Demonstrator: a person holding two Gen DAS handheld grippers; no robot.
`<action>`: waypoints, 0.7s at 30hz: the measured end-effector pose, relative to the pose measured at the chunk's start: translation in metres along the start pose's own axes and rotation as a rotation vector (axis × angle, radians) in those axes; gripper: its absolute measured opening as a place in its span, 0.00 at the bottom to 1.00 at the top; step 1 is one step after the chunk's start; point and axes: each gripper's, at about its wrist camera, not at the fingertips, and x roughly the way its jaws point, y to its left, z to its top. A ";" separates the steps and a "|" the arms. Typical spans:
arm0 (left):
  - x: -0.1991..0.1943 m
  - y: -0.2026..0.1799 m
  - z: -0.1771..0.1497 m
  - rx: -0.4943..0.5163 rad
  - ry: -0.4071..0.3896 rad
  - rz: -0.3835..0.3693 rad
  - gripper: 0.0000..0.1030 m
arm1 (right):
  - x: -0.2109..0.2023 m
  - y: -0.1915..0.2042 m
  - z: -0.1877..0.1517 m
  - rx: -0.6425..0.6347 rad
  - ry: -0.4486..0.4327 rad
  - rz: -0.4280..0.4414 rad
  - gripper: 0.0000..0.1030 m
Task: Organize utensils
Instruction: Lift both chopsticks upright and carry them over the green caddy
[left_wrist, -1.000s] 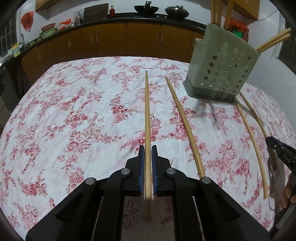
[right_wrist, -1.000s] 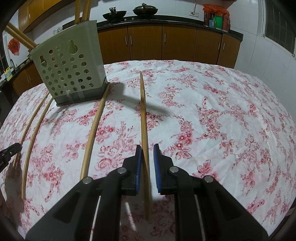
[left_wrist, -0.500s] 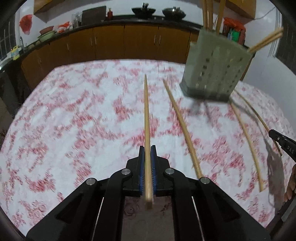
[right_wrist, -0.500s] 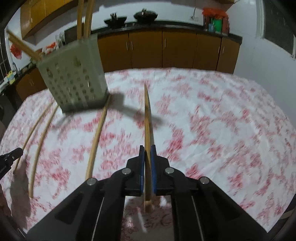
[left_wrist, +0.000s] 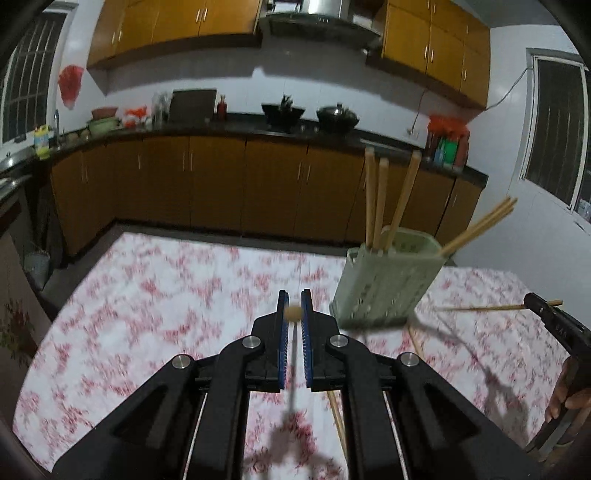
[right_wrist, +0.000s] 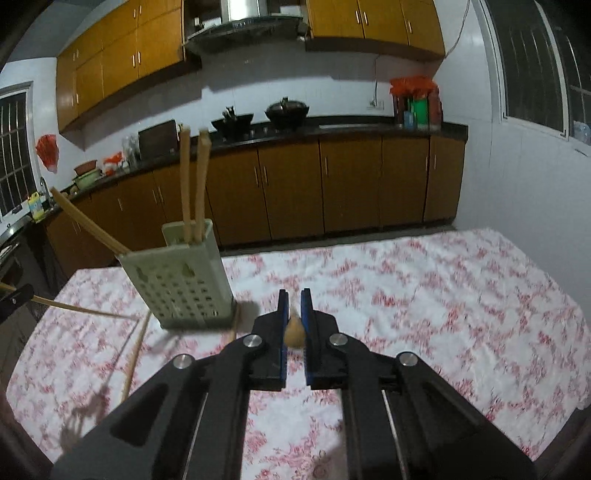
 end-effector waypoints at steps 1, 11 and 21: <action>-0.001 0.001 0.003 0.002 -0.007 0.000 0.07 | -0.002 0.001 0.003 -0.002 -0.009 0.001 0.08; -0.031 -0.007 0.036 0.018 -0.087 -0.073 0.07 | -0.042 0.007 0.051 0.003 -0.142 0.084 0.08; -0.045 -0.047 0.071 0.038 -0.226 -0.168 0.07 | -0.068 0.037 0.093 0.008 -0.267 0.204 0.08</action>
